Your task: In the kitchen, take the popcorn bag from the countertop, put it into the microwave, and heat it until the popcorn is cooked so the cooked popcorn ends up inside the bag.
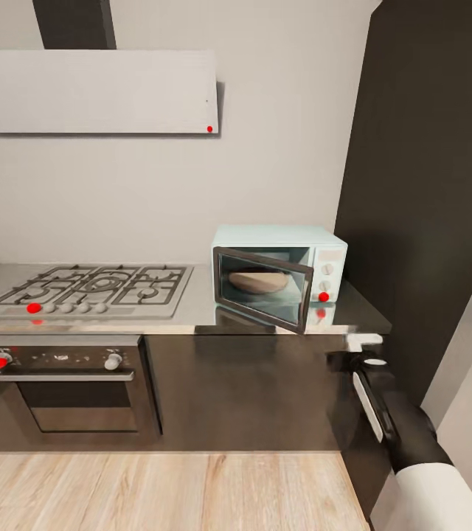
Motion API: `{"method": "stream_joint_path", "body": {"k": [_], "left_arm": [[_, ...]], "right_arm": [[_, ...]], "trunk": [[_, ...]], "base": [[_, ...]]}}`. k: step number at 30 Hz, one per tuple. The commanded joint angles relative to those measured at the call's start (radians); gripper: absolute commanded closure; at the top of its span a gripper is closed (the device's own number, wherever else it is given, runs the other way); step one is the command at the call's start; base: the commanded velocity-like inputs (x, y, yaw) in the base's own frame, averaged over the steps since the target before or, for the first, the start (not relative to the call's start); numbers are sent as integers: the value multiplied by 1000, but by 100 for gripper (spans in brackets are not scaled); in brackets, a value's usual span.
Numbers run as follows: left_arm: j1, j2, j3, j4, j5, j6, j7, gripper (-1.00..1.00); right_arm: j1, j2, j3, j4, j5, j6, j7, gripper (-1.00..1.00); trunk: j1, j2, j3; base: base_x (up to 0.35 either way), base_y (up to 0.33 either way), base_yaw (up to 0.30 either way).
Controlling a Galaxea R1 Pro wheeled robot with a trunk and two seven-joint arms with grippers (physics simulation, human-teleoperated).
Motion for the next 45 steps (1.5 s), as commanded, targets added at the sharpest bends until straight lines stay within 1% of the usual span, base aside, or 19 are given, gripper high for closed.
{"method": "stream_joint_path", "body": {"k": [1,2,3,4,6,8,12,14,15,17,23,27,29,37,39,42,43,44,45], "left_arm": [[0,0,1,-1,5,-2,0,-100],[0,0,1,-1,5,-2,0,-100],[0,0,1,-1,5,-2,0,-100],[0,0,1,-1,5,-2,0,-100],[0,0,1,-1,5,-2,0,-100],[0,-1,1,-1,5,-2,0,-100],[0,-4,0,-1,4,-2,0,-100],[0,-2,-1,-1,4,-2,-1,-100],[0,-2,-1,-1,4,-2,-1,-100],[0,-2,-1,-1,4,-2,-1,-100],[0,-2,-1,-1,4,-2,-1,-100],[0,-2,-1,-1,4,-2,0,-100],[0,-2,-1,-1,4,-2,0,-100],[0,-2,-1,-1,4,-2,0,-100],[0,-2,-1,-1,4,-2,0,-100],[0,-2,-1,-1,4,-2,0,-100],[0,-2,-1,-1,4,-2,0,-100],[0,-2,-1,-1,4,-2,0,-100],[0,-2,-1,-1,4,-2,0,-100]], "right_arm": [[0,-5,-25,-3,4,7,1,-100],[0,-9,-69,-5,5,8,1,-100],[0,-11,-97,-5,5,9,2,-100],[0,-14,-143,-7,5,9,4,-100],[0,-15,-174,-29,5,12,27,-100],[0,-14,-181,-59,6,13,49,-100],[0,-13,-181,-100,5,5,68,-100],[0,-7,-179,-157,4,10,70,-100],[0,-4,-178,-217,3,16,71,-100],[0,-3,-177,-249,2,18,71,-100],[0,0,-169,-260,7,16,71,-100],[0,2,-95,-261,14,7,70,-100],[0,2,-81,-261,15,5,70,-100],[0,-3,-79,-260,3,6,76,-100],[0,-6,-81,-258,2,13,145,-100],[0,-15,-83,-249,9,18,308,-100],[0,-16,-83,-247,10,23,344,-100],[0,-19,-83,-246,10,28,361,-100],[0,-30,-84,-244,11,35,380,-100]], "trunk": [[0,0,-1],[0,0,-1],[0,0,-1],[0,0,-1],[0,0,-1],[0,0,-1],[0,0,-1],[0,0,-1],[0,0,-1],[0,0,-1],[0,0,-1],[0,0,-1],[0,0,-1],[0,0,-1],[0,0,-1],[0,0,-1],[0,0,-1],[0,0,-1],[0,0,-1]], "base": [[0,0,0],[0,0,0],[0,0,0],[0,0,0],[0,0,0],[0,0,0],[3,0,0],[129,0,0],[251,0,0],[291,0,0],[316,0,0],[320,0,0],[320,0,0],[310,0,0],[99,0,0],[29,0,0],[7,0,0],[4,0,0],[2,0,0]]}}
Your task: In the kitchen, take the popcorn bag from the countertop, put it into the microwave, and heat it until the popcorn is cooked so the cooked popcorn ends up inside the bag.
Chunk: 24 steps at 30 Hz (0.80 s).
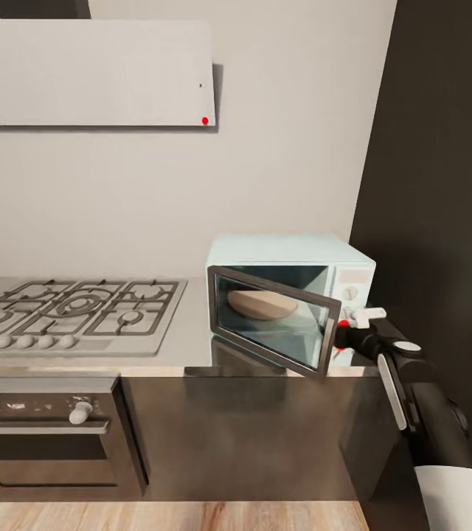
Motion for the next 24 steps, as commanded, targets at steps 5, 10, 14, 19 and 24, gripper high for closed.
{"method": "stream_joint_path", "body": {"k": [5,10,14,19,24], "left_arm": [[0,0,1,-1,5,-2,0,-100],[0,1,1,-4,6,-3,-1,-100],[0,-2,2,-5,6,-3,-1,-100],[0,-3,3,-5,6,-3,1,-100],[0,-5,4,-5,7,-3,1,-100]], "right_arm": [[-1,-53,-1,6,6,13,112,-100],[-1,-46,-7,32,7,13,112,-100],[-1,-43,-7,55,8,19,122,-100],[-1,-41,-7,78,9,19,125,-100],[0,-41,-7,79,10,19,125,-100]], "trunk": [[0,-1,-1],[0,-1,-1],[0,-1,-1],[0,-1,-1],[0,-1,-1]], "base": [[0,0,0],[0,0,0],[0,0,0],[-84,88,0],[-161,204,0]]}}
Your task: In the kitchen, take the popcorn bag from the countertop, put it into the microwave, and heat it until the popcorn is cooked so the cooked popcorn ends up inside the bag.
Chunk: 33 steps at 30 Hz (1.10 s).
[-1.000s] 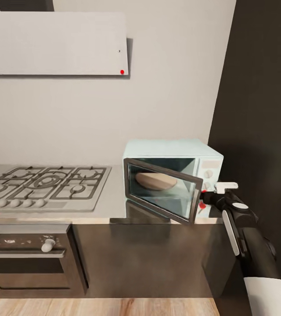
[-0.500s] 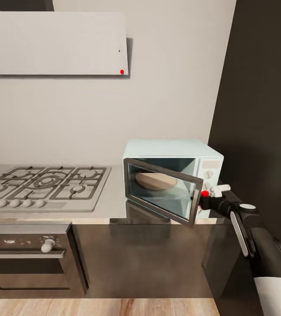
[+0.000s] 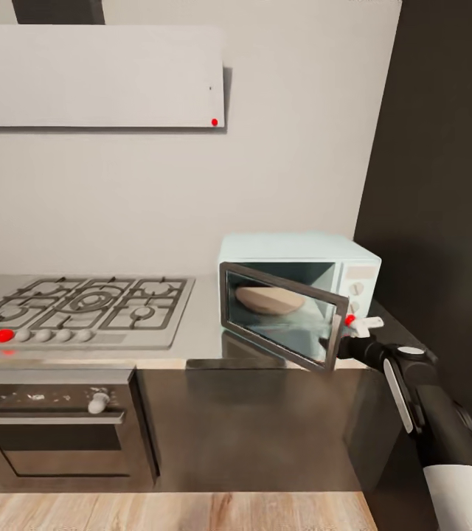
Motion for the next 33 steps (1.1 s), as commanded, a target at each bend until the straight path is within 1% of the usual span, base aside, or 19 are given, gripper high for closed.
{"method": "stream_joint_path", "body": {"k": [1,6,10,12,14,16,20,24,25,27,33], "left_arm": [[0,0,1,-1,5,-2,0,-100],[0,0,1,-1,5,-2,0,-100],[0,0,1,-1,5,-1,0,-100],[0,0,1,-1,5,-2,0,-100],[0,0,1,-1,5,-2,0,-100],[0,0,1,-1,5,-2,0,-100],[0,0,1,-1,5,-2,0,-100],[0,0,1,-1,5,-2,0,-100],[0,0,0,-1,5,-2,0,-100],[0,0,0,-1,5,-2,0,-100],[0,1,-1,-1,5,-2,0,-100]], "right_arm": [[-1,0,-1,-1,2,5,8,-100],[0,0,-2,-1,0,5,9,-100],[-1,-11,-4,-1,-6,5,23,-100],[0,-15,-4,-1,-7,6,59,-100],[0,-16,-5,-1,-3,6,113,-100],[-1,-27,-5,-1,-2,6,163,-100],[-1,-35,-6,-1,-1,7,207,-100],[-1,-35,-6,-1,-2,7,216,-100],[-1,-34,-5,-1,-2,26,215,-100],[-1,-32,-4,-2,-3,34,215,-100],[-1,-32,-5,-1,-1,37,215,-100]], "trunk": [[0,-1,-1],[0,-1,-1],[0,-1,-1],[0,-1,-1],[0,-1,-1],[0,-1,-1],[0,-1,-1],[0,-1,-1],[0,-1,-1],[0,-1,-1],[0,-1,-1]], "base": [[-166,216,0],[-166,217,0],[-166,216,0],[-166,204,0],[-166,195,0],[-166,190,0],[-166,187,0],[-166,186,0],[-166,211,0],[-164,223,0],[-159,230,0]]}}
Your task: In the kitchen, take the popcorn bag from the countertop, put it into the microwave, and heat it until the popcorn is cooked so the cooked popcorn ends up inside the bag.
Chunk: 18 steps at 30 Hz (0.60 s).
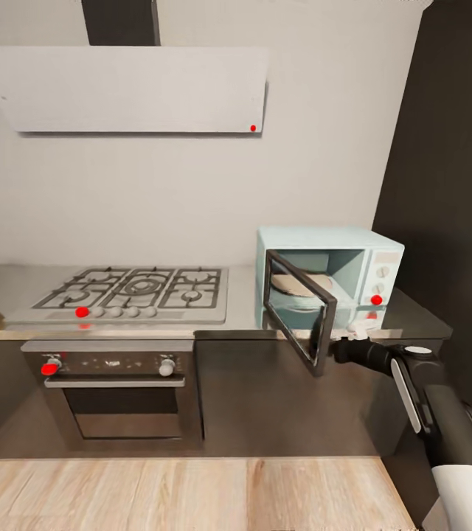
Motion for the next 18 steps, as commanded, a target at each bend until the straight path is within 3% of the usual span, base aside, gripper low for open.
{"method": "stream_joint_path", "body": {"k": [1,18], "left_arm": [[0,0,1,-1,5,-2,0,-100],[0,-1,1,-1,5,-2,0,-100]], "right_arm": [[-1,0,-1,-1,4,6,9,-100],[-1,-2,-2,0,5,6,3,-100]], "trunk": [[0,-1,-1],[0,-1,-1]], "base": [[-156,230,0],[-147,230,0]]}}
